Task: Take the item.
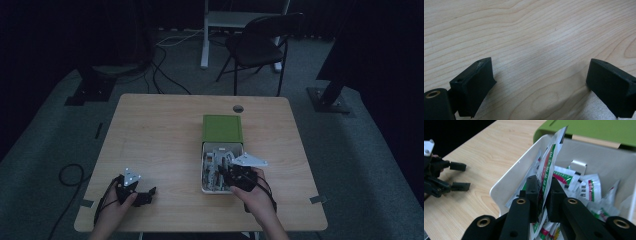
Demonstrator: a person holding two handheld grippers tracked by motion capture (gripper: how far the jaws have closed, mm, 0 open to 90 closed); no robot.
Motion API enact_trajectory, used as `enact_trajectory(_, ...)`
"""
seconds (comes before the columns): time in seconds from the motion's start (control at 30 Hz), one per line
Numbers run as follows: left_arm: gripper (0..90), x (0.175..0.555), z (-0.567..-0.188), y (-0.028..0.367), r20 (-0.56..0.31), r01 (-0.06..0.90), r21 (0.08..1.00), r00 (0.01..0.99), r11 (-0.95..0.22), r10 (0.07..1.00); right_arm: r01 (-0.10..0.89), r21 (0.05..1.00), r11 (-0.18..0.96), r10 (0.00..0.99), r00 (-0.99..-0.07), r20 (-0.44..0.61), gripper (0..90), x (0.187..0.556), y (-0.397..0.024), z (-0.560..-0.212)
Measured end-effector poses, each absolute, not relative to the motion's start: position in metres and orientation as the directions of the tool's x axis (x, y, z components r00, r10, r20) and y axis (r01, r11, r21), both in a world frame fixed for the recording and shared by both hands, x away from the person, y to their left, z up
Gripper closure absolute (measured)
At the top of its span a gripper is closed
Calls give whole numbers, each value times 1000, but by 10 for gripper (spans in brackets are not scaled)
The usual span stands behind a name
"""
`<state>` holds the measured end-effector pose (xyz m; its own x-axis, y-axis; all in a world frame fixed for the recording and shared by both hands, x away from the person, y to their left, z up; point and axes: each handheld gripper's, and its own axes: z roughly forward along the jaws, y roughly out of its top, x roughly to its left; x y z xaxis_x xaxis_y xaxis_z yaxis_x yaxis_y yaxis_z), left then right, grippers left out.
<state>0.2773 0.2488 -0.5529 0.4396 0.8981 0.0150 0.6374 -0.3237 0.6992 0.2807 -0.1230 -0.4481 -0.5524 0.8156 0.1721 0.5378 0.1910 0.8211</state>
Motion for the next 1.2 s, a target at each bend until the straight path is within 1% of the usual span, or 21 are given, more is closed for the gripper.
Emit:
enact_trajectory(0.4, 82, 277, -553, 249, 15, 637, 699, 440, -324, 898, 506, 852, 134, 834, -522, 179, 820, 284, -146, -433)
enact_trajectory(0.73, 82, 277, -553, 249, 15, 636, 700, 440, -324, 898, 482, 872, 84, 863, -473, 178, 820, 287, -172, -419)
enact_trajectory(0.83, 82, 277, -553, 249, 16, 637, 699, 440, -325, 898, 472, 878, 77, 873, -457, 169, 820, 288, -179, -419)
enact_trajectory(1.2, 82, 277, -553, 249, 15, 637, 699, 440, -324, 898, 489, 872, 38, 901, -393, 181, 819, 289, -209, -428)
